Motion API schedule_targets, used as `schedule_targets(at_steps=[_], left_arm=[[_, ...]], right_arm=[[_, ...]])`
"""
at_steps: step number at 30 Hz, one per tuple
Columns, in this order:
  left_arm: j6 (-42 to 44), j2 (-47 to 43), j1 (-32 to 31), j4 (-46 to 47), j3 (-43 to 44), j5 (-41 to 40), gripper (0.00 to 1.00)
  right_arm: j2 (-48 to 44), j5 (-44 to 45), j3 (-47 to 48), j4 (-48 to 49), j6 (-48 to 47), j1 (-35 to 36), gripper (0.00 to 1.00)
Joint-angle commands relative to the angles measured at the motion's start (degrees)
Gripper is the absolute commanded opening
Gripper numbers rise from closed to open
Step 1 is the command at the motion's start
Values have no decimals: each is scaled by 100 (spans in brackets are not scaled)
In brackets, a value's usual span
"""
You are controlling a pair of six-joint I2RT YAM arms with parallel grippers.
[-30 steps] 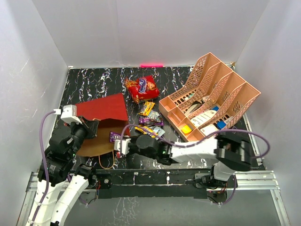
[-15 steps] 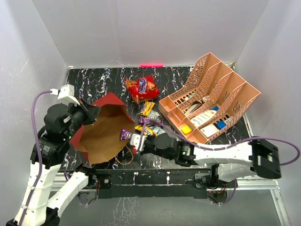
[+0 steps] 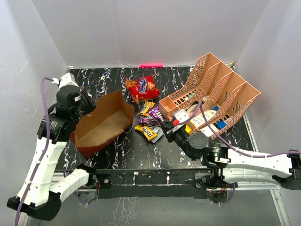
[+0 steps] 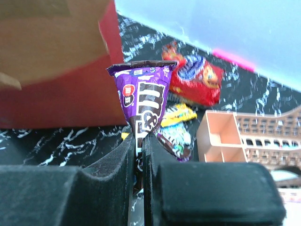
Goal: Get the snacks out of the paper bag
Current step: Place the snack at the center of the board.
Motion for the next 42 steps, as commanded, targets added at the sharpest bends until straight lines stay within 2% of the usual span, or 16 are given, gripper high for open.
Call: schedule_targets(at_steps=[1,7,13,15,22,25,31,38,42], left_arm=[[105,28,-9,-306,-149,-1220,0],[277,-51,-9,-140,-395,-1739,2],[659,121,-10,-8,-81,-1835,12],[745,149,-11,-48,-4,-1871,21],[870,-202,-4,-190,313,-1672,57],[834,-443,-11,-167,376,-1576,71],[784,-625,-5,-188,626,-1133,97],[768,-516,-7,-539,1186,-744,98],[879,-554,-5,-612,1432,-491,98]], right_arm=[[228,778,115,-558,911,17,7],[841,865,23,-514,922,-123,7],[1577,-898,-84,-174,578,-1069,7],[1809,-1677,-81,26,315,-1345,7],[2438,-3519,166,154,-118,-2193,7],[2700,-3879,355,-6,-339,-2241,7],[3077,-3854,448,188,-368,-2374,8],[3436,-3645,615,299,-21,-2517,19],[3294,-3670,586,230,285,-2535,44]])
